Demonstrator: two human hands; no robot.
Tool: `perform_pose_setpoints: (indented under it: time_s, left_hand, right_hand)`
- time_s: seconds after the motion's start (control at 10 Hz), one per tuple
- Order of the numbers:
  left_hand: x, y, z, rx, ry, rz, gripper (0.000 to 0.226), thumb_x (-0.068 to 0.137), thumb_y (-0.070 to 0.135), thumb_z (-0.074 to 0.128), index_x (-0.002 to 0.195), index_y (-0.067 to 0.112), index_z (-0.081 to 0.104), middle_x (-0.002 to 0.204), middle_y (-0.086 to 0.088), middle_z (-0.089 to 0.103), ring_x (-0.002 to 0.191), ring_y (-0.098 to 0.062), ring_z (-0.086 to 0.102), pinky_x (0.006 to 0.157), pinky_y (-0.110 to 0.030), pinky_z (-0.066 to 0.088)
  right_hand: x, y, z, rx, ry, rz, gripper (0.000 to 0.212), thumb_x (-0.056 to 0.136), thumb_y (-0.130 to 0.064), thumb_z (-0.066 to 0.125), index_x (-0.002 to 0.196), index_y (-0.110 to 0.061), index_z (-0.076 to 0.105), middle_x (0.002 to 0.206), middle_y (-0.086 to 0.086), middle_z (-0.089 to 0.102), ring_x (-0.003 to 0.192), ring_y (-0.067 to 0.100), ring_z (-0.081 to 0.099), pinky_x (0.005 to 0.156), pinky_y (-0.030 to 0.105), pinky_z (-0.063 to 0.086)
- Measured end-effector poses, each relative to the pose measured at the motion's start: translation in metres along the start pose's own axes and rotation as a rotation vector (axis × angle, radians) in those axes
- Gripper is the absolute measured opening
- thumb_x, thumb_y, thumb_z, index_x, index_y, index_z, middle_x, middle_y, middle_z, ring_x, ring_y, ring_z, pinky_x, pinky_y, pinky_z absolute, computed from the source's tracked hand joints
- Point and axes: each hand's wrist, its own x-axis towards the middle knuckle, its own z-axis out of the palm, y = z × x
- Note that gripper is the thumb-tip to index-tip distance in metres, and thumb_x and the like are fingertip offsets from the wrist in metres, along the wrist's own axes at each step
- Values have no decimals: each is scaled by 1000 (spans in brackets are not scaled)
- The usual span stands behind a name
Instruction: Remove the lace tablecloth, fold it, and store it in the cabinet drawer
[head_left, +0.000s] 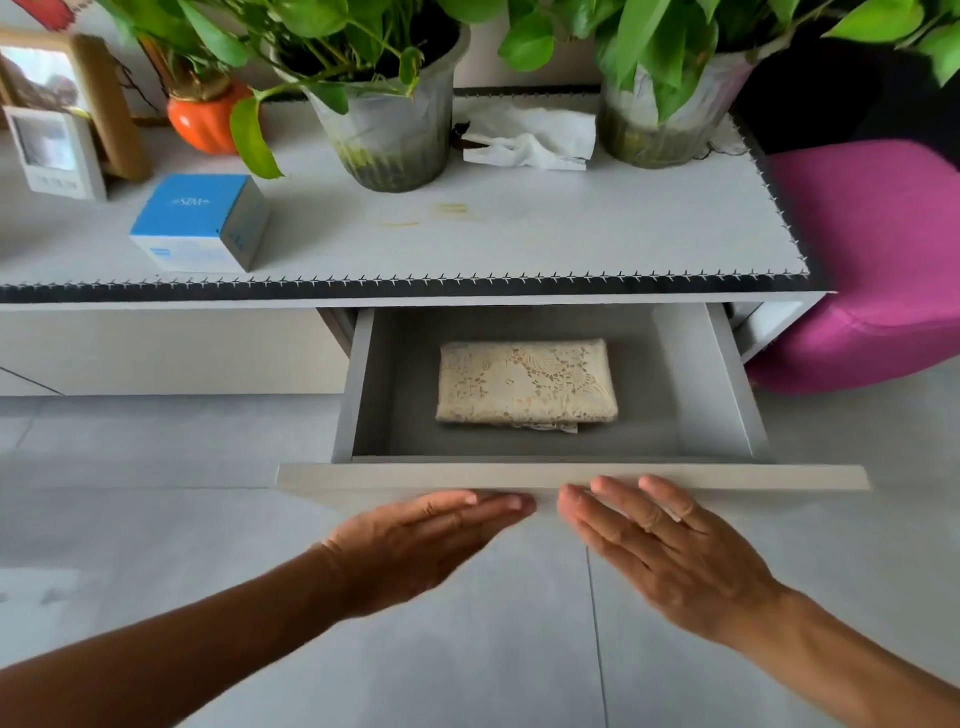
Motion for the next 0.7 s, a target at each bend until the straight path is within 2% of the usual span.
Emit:
perform_pose_setpoints:
  time_s: [0.1,0.2,0.3,0.4,0.5,0.6,0.7]
  left_hand:
    - [-6,-14,19,93,-92,-22,61,94,16,30,152,3,18,163,-15,7,149,-29,11,120,-44,-1]
    - [-4,-36,35,89,-78,-99,63,90,8,28,152,5,20,163,-10,11,148,-26,15,120,-44,2]
    - [6,-68,46,70,-152,-269,76,80,9,39,153,4,17,163,-11,6,150,-29,7,119,-50,9]
    - [9,-91,52,-8,-262,-420,76,82,13,37,154,7,12,162,-11,-14,148,-31,-13,117,-56,12]
    - [6,-92,52,-71,-320,-424,74,82,12,27,154,6,12,161,-12,-20,147,-32,-18,117,-55,11]
    - [8,-93,49,-193,-311,-446,74,79,10,23,152,6,21,162,-12,-11,148,-32,-10,117,-53,16]
    - [13,-100,30,-368,-384,-409,75,88,19,37,155,13,3,159,-9,-22,147,-32,-17,120,-47,9]
  right_hand:
    - [9,15,20,-86,27,20,59,95,-3,23,154,-10,26,165,2,13,151,23,11,123,41,7]
    - [20,30,32,-105,24,79,64,91,0,29,154,-8,23,165,3,13,151,23,13,121,42,14]
    - [34,58,42,-50,-121,312,81,80,1,52,154,-4,19,165,3,10,151,25,16,119,46,23]
    - [46,84,44,-2,-260,493,91,70,0,63,153,-5,24,164,1,8,150,28,19,117,50,25]
    - [48,87,40,10,-314,502,93,68,-3,66,153,-6,26,164,1,7,150,28,18,115,52,26]
    - [48,85,37,64,-351,475,92,73,-10,66,154,-8,23,164,0,-1,151,28,13,117,51,23]
    - [50,93,12,207,-412,416,83,90,-24,51,157,-18,3,161,-1,-24,152,24,-3,121,41,15]
